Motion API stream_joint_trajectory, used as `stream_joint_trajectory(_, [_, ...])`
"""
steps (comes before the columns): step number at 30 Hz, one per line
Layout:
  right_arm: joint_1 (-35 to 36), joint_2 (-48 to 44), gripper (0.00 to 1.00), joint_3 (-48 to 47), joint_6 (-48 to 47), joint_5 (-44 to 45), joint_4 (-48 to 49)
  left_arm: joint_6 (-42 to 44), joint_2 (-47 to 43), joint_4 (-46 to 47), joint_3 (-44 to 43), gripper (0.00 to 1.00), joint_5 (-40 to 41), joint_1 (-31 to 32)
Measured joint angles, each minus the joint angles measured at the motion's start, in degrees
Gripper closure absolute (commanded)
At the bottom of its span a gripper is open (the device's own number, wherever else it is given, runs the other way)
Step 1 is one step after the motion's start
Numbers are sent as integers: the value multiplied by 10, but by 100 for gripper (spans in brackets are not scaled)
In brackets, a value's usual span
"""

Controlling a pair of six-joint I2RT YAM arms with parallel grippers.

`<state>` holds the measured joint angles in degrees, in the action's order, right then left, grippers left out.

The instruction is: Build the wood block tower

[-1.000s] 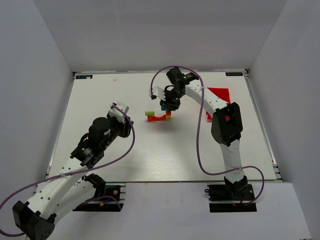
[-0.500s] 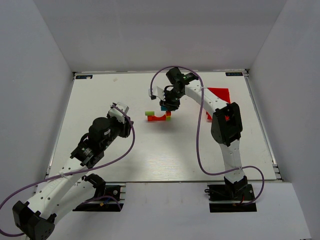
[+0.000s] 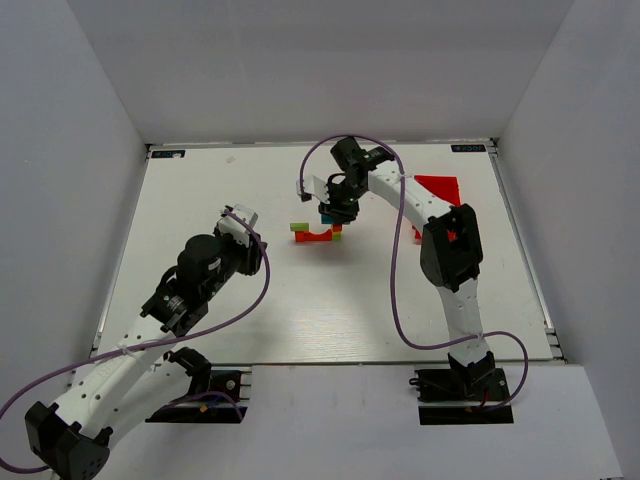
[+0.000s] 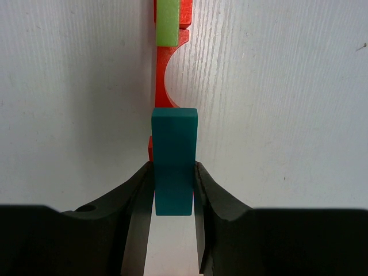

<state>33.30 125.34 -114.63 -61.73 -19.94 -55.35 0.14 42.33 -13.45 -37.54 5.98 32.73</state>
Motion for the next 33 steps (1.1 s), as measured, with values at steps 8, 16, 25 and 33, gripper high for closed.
stream_joint_trajectory(8, [2, 0, 90, 0, 0, -1, 0, 0, 0, 0, 0, 46, 0, 0])
stream_joint_trajectory(16, [3, 0, 90, 0, 0, -1, 0, 0, 0, 0, 0, 46, 0, 0])
stream_joint_trajectory(25, [3, 0, 90, 0, -2, 2, 0, 0, 0, 0, 0, 46, 0, 0])
stream_joint_trajectory(33, [3, 0, 90, 0, -3, 3, 0, 0, 0, 0, 0, 46, 0, 0])
